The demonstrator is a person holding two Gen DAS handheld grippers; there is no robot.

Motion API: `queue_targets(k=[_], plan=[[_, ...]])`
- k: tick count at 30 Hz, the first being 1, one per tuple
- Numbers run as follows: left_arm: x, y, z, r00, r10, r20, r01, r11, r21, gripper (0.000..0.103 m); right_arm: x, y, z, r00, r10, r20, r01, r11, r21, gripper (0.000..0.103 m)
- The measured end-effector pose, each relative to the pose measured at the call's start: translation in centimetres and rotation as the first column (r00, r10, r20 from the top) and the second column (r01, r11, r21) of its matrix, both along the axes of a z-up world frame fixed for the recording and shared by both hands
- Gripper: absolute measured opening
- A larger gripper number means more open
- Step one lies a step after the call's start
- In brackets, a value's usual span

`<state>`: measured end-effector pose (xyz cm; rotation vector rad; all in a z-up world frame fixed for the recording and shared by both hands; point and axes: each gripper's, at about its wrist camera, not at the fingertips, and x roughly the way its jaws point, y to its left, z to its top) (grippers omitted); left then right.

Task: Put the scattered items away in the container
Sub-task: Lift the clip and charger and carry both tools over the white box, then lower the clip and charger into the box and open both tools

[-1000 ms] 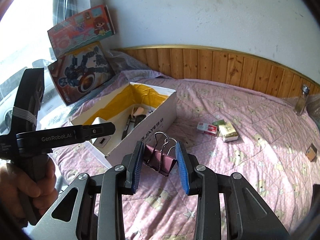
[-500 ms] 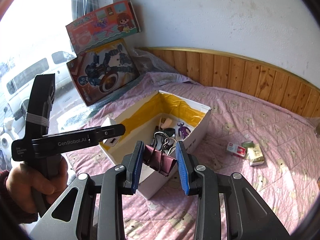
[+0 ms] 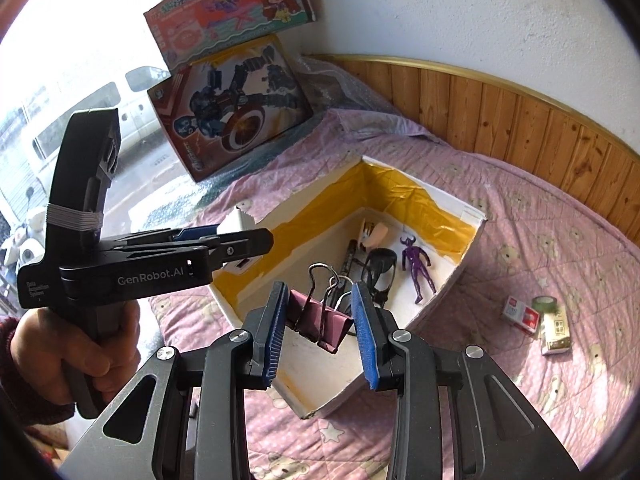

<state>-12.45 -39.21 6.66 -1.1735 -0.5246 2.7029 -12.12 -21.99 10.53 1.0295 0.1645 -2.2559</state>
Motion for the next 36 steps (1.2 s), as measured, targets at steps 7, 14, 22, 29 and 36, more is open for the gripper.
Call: queue_targets(k=[7, 14, 22, 29, 36], plan=[[-2.0, -0.3, -1.3, 0.997, -0.041, 0.062, 0.045, 0.997, -0.06, 0.052, -2.0, -2.2, -1.8, 0.995, 0.058, 0.079, -0.062, 0.997, 0.053, 0.034], [-4.1, -0.1, -3.3, 0.987, -0.064, 0.15, 0.084, 0.988, -0.132, 0.052, -3.8, -3.9, -4.1, 0.979, 0.109, 0.173, -0.128, 0.986, 0.103, 0.034], [-5.9, -0.1, -5.3, 0.971, -0.091, 0.222, 0.133, 0.974, -0.184, 0.052, -4.9, -5.9, -6.3, 0.95, 0.164, 0.264, -0.214, 0.961, 0.173, 0.034], [-7.0, 0.0, -7.0, 0.948, -0.132, 0.29, 0.195, 0.96, -0.199, 0.052, -6.0, -6.7, -8.4, 0.918, 0.184, 0.351, -0.271, 0.938, 0.216, 0.034], [-7.4, 0.1, -8.5, 0.929, -0.151, 0.339, 0.23, 0.95, -0.209, 0.052, -5.7, -7.9, -9.9, 0.899, 0.206, 0.387, -0.331, 0.898, 0.291, 0.034]])
